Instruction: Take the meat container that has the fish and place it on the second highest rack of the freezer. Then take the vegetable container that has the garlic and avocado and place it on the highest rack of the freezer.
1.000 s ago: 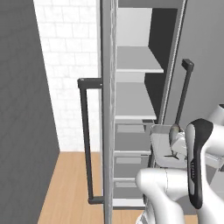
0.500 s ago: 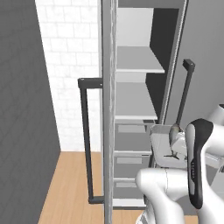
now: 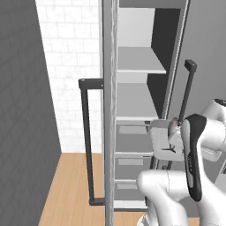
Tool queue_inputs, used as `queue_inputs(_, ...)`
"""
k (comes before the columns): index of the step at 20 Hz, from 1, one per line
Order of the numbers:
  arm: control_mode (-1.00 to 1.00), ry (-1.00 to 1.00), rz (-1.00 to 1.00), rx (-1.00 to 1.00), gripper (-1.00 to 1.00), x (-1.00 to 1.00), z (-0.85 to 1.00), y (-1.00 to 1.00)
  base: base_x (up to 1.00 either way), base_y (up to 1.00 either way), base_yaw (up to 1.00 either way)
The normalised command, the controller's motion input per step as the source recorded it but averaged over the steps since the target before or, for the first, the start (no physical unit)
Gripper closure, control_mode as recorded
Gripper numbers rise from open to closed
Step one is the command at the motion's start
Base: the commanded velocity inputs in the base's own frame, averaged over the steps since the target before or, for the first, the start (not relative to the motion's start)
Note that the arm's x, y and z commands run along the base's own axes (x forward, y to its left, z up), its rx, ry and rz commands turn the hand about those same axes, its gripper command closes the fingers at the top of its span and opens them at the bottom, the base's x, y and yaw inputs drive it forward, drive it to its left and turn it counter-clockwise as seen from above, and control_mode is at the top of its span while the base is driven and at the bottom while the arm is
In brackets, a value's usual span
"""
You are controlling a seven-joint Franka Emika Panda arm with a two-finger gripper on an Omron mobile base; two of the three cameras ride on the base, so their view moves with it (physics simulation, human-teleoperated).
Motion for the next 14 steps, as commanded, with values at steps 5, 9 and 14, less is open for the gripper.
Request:
queue_inputs(5,-1.0,0.03,-0.05,-0.06,1.0,1.0,0.2,-0.02,0.0,0.0,0.0)
queue_inputs(9,-1.0,0.02,0.01,0.0,1.0,1.0,0.12,0.02,0.0,0.0,0.0)
queue_inputs(14,-1.0,0.0,0.0,0.0,1.0,1.0,0.0,0.09,0.0,0.0,0.0)
